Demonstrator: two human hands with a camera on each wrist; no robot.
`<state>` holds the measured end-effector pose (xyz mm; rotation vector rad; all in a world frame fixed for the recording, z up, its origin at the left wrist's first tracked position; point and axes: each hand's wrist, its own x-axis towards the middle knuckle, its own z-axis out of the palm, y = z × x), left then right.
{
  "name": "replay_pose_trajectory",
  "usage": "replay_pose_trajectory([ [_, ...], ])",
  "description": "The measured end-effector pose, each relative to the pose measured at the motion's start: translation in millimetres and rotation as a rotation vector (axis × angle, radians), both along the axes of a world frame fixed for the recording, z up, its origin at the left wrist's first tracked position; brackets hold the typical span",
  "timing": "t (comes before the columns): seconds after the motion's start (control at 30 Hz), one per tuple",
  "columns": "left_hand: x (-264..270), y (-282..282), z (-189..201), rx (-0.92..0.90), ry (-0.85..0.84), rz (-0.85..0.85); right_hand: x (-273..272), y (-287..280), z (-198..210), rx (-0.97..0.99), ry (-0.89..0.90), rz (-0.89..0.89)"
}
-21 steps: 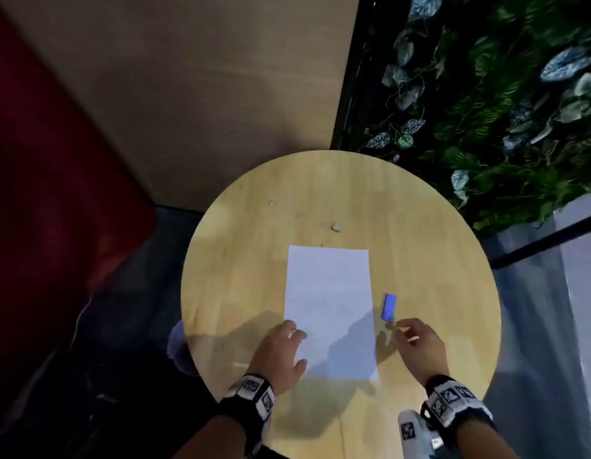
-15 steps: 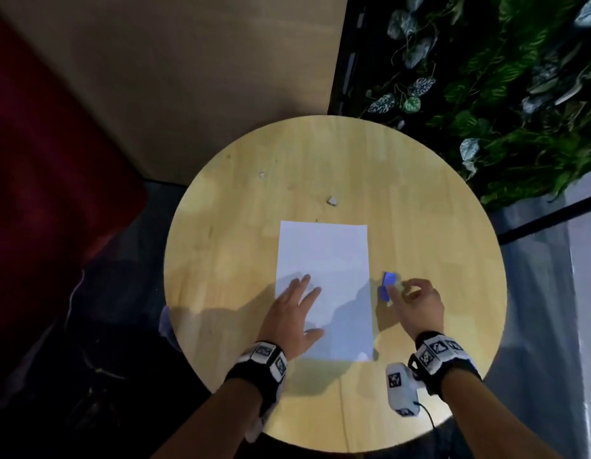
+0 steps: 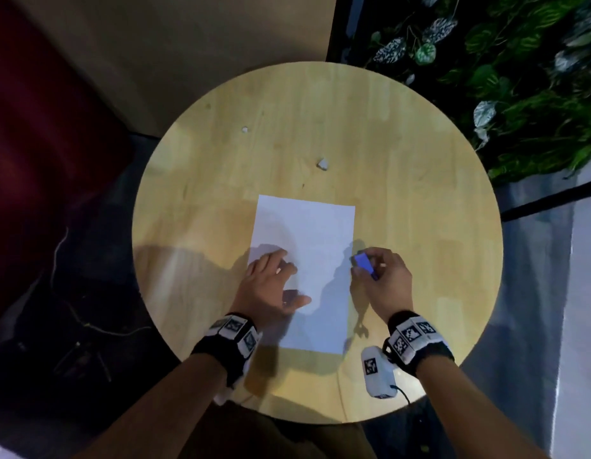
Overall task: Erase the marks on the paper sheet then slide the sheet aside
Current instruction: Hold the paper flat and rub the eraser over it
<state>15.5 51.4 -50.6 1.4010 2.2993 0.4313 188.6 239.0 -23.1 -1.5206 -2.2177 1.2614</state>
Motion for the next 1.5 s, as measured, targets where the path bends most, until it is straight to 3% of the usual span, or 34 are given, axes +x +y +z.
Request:
replay_pose_trajectory([
  [0.13,-8,34,-3,0.085,-0.025,-0.058,-3,-14,10,-0.019,0.084,0.154],
  [0.2,-7,43,-9,-0.014,-0.079,-0.114,-8,-15,8,0.009,0.106,0.270],
  [0.27,-5,45,-14,-0.100,-0.068,-0.128,-17,-10,2,0.073,0.086,0.366],
  [0.47,-7,46,-21,-0.137,-0.081,-0.119,-47,13,-16,0.347,-0.007,0.526],
  [0.7,0,52,-15,-0.157,-0.055,-0.097,-5,-18,-7,0.311,-0.024,0.763],
  [0.83,-1,54,-9,-0.205,-0.060,-0.121,-45,19,-13,0.357,-0.047,0.636],
  [0.93,-1,55,-5,-0.255,-0.041,-0.144,-40,14,-15,0.349,-0.034,0.558],
  [1.07,2,58,-5,-0.312,0.023,-0.164,9,-25,-5,0.294,-0.035,0.706],
  [1.13,2,58,-4,-0.316,0.028,-0.164,-2,-13,-7,0.289,-0.034,0.719],
  [1.3,1,55,-5,-0.288,0.002,-0.126,-51,24,-18,0.339,-0.029,0.559],
  [1.5,3,55,-7,-0.266,0.025,-0.122,10,-24,-5,0.274,-0.055,0.708],
])
